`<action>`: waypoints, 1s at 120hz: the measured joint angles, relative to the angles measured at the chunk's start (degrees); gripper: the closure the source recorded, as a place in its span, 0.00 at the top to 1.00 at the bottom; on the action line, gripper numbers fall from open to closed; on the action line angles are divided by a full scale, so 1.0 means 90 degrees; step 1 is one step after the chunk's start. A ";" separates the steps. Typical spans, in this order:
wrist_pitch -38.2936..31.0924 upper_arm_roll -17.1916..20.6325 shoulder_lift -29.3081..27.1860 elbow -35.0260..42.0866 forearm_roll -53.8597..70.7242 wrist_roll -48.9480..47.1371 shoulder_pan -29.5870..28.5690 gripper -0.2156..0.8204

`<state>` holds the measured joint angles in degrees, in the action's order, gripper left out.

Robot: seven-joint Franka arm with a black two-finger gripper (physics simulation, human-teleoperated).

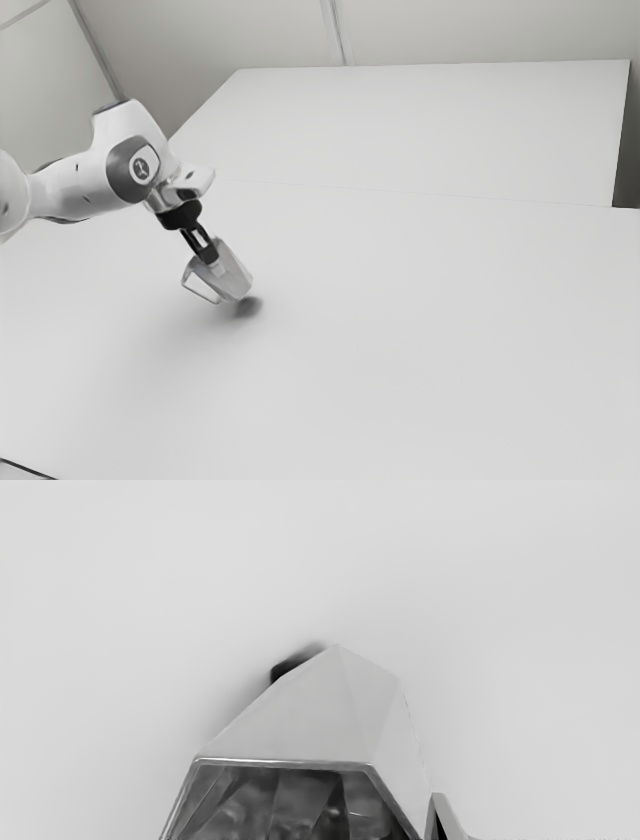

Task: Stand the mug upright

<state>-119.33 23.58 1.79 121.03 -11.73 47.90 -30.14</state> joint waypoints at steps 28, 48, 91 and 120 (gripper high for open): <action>-0.0836 0.0108 -0.0230 0.0698 0.0649 -0.0036 0.0304 0.04; -0.0853 0.0126 -0.0246 0.0743 0.1079 -0.0143 0.0575 0.04; -0.0567 0.0214 -0.0142 0.0753 0.1579 -0.0604 0.0987 0.16; -0.0514 0.0212 -0.0140 0.0754 0.1569 -0.0750 0.1033 0.58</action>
<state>-123.95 25.49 0.54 127.81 2.39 41.15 -20.84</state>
